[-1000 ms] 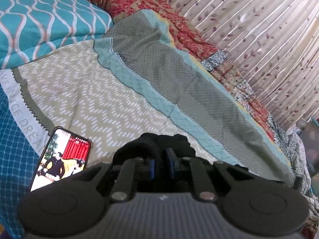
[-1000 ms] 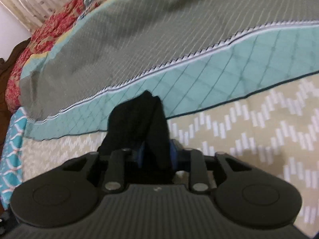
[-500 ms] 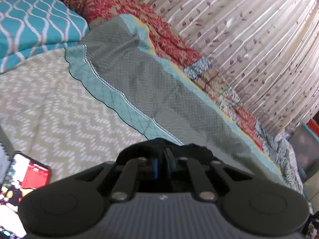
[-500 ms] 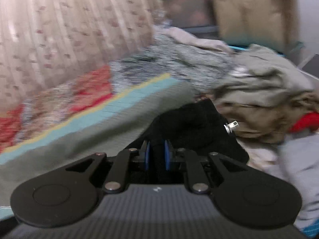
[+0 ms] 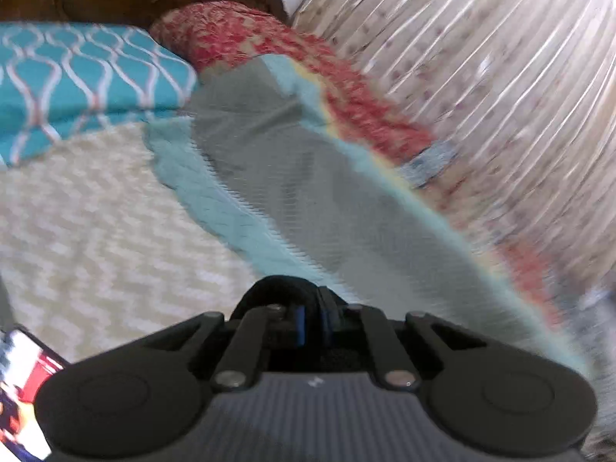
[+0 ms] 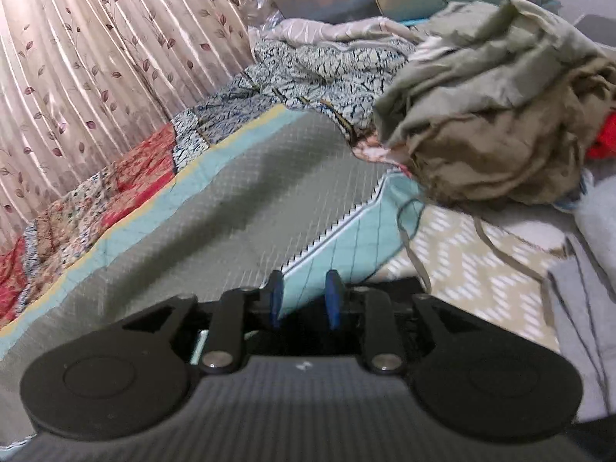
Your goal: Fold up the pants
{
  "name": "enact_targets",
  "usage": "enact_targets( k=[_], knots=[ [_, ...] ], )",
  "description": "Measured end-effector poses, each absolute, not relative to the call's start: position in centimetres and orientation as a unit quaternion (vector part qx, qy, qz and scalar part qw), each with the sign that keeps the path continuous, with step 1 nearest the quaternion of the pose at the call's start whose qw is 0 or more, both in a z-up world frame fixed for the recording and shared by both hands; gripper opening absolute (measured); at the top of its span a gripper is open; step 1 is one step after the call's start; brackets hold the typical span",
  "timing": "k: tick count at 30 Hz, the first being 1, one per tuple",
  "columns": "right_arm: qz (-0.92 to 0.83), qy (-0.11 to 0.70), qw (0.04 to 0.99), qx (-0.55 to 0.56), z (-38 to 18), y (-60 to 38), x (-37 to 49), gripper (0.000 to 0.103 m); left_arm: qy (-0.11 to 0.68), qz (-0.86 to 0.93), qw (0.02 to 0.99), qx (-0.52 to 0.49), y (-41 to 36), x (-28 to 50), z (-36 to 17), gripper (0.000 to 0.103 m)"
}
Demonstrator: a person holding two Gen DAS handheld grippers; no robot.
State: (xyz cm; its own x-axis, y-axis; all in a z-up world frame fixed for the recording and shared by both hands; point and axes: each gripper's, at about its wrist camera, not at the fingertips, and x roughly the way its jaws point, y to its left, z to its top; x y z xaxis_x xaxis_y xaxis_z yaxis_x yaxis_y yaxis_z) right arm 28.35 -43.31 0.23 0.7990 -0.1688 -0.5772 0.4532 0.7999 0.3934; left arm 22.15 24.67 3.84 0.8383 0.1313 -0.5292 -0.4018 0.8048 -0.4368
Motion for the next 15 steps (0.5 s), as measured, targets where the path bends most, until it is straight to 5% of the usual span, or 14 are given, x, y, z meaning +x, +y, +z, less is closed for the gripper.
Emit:
enact_targets(
  k=[5, 9, 15],
  knots=[
    [-0.186, 0.261, 0.905, 0.28, -0.5, -45.9, 26.2, 0.063, 0.306, 0.131, 0.897, -0.291, 24.8, 21.3, 1.1, 0.014],
    [-0.182, 0.28, 0.894, 0.298, -1.9, -47.3, 22.9, 0.064, 0.311, 0.13, 0.905, -0.26, 24.0, 18.8, 1.2, 0.042],
    [-0.176, 0.323, 0.862, 0.348, -5.3, -46.6, 21.4, 0.064, 0.331, 0.101, 0.904, -0.25, 22.5, 16.4, 2.1, 0.056]
  ],
)
